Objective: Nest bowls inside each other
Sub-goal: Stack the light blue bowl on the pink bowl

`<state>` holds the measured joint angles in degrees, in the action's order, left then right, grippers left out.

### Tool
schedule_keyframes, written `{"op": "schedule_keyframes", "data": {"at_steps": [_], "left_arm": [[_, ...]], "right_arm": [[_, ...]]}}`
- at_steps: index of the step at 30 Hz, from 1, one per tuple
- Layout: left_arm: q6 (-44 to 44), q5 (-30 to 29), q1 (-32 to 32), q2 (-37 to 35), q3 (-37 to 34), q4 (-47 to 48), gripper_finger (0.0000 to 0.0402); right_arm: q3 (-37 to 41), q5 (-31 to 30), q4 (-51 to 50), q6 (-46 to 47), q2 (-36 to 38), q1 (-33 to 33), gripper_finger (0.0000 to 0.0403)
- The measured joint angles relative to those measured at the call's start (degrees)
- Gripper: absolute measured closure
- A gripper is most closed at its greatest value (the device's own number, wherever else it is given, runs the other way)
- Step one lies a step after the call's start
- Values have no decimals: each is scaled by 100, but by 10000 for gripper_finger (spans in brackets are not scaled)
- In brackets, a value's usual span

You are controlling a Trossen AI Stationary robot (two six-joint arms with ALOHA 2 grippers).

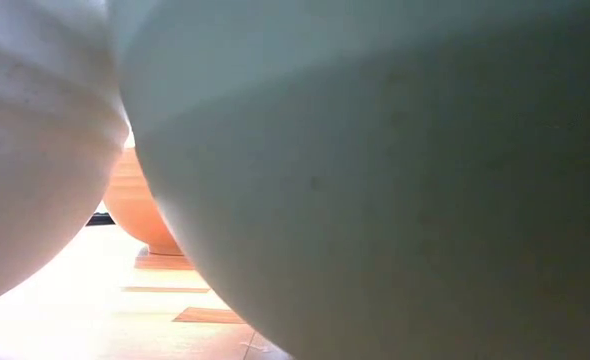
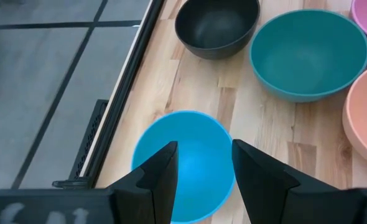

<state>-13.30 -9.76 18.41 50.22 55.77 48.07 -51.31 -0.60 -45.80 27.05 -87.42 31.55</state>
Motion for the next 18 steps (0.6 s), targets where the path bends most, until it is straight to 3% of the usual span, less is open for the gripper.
{"op": "schedule_keyframes", "data": {"at_steps": [9, 18], "left_arm": [[42, -2, 1, 0, -2, -1, 258], [44, 7, 2, 4, -2, -2, 258]], "right_arm": [[0, -176, 26, 48, 0, -274, 239], [-164, -282, 41, -37, 2, -913, 365]]}}
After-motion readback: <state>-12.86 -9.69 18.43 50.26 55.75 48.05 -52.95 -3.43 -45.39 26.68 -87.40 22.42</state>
